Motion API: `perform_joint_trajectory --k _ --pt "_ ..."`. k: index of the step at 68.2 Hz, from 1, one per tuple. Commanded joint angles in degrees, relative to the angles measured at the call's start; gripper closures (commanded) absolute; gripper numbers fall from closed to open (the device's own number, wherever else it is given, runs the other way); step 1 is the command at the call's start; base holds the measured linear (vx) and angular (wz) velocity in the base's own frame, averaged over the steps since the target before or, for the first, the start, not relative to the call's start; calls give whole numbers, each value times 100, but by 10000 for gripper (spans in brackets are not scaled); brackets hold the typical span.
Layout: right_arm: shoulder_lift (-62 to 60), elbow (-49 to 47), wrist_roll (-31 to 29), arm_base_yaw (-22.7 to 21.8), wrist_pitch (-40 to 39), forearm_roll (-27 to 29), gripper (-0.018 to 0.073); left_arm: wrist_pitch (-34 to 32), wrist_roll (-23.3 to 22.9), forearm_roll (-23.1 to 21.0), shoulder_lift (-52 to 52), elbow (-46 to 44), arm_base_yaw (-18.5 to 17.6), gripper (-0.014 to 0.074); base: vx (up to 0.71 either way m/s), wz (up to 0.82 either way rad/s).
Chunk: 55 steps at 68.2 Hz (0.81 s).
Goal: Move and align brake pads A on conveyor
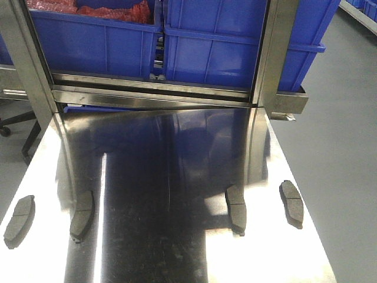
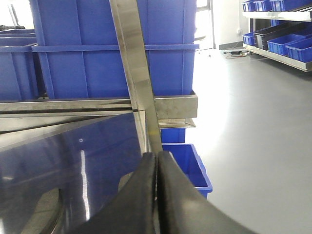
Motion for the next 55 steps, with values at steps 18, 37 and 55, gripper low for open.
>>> perform_joint_trajectory --k 18,37,55 --pt "-91 111 -33 -34 -426 -39 561 110 281 -387 1284 -538 -17 -27 0 0" --pt "-91 111 -33 -34 -426 -39 561 951 274 -587 3987 -1639 -18 -3 0 0" --pt "-91 111 -33 -34 -426 -39 561 846 213 -575 5879 -2415 -13 3 0 0"
